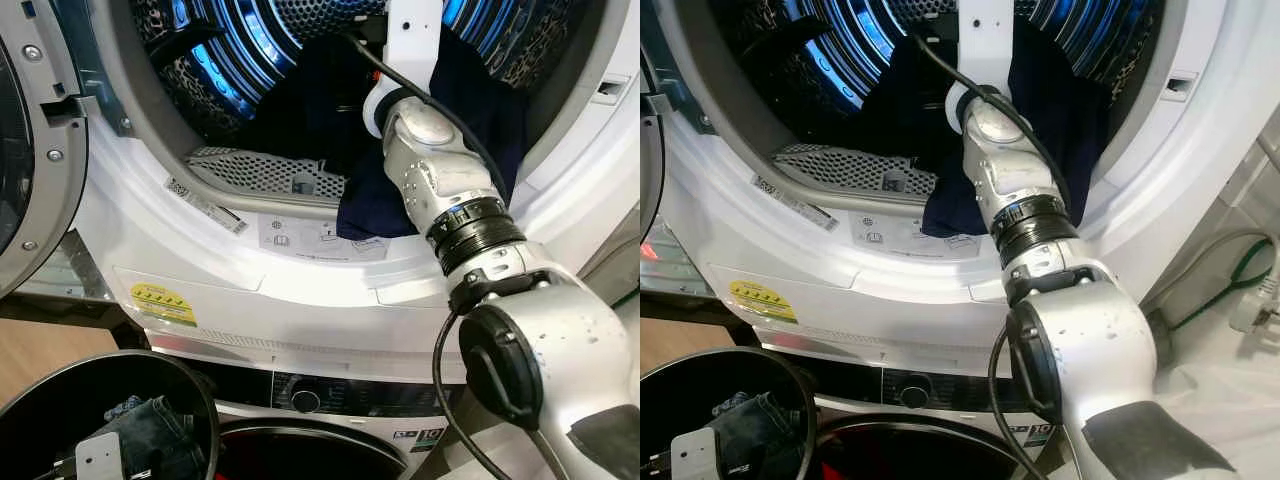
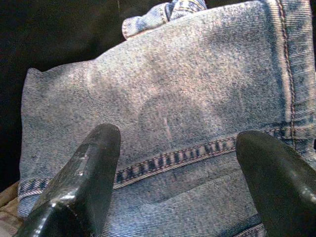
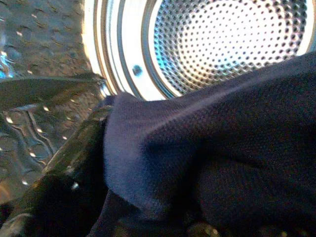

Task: Clothes washing

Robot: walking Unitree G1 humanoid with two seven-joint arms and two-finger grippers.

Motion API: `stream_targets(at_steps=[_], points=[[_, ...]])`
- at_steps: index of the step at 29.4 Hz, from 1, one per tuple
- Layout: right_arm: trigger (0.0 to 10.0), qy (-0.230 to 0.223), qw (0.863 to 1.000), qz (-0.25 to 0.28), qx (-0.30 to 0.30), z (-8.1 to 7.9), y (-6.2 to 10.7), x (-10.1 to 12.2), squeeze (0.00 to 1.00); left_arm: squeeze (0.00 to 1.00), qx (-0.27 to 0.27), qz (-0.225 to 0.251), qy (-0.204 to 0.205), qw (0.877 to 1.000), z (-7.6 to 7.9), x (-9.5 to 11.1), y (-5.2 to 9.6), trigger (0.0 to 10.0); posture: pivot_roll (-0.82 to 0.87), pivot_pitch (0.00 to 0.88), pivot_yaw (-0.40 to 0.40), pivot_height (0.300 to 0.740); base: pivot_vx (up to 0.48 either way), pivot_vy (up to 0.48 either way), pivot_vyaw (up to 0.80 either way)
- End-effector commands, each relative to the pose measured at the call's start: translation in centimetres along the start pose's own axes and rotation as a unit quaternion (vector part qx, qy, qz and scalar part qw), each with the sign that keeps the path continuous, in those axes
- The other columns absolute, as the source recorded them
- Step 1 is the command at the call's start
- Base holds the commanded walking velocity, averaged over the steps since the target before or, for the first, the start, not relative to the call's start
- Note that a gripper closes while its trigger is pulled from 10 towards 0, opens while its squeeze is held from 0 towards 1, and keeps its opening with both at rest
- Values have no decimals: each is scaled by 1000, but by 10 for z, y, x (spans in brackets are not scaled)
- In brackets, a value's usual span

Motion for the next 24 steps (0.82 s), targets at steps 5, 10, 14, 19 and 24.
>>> stream_targets(at_steps=[5, 10, 14, 19, 24], points=[[10000, 2, 1000, 4, 25, -10, 8, -1, 0, 0, 8, -14, -3, 1000, -3, -7, 1, 10000, 57, 0, -60, 740, 0, 0, 0], [10000, 0, 999, 35, 33, -8, 25, 14, 0, 0, 9, -16, -4, 1000, -5, -8, 1, 10000, 48, 0, -57, 740, 0, 0, 0], [10000, -11, 997, 66, 39, -6, 42, 27, 0, 0, 10, -20, -7, 1000, -5, -10, 1, 10000, 47, 0, -58, 740, 0, 0, 0], [10000, -4, 994, 63, 84, -18, 65, 17, 0, 0, 8, -22, -7, 1000, -4, -12, 2, 10000, 44, 0, -61, 740, 0, 0, 0], [10000, 7, 992, 39, 121, -20, 93, 2, 0, 0, 11, -23, -6, 1000, -5, -14, 2, 10000, 43, 0, -63, 740, 0, 0, 0]])
Point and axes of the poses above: a point about 5 cm out from each wrist's last joint towards the gripper, its own y axis pointing back from the gripper into the wrist, its own x axis along the axis of the wrist's last joint, z = x × y, the point moved 4 cm from there along -y, pointing out of the wrist towards the gripper, and after that the axes turned 15 degrees about y, right-handed, at the moved point
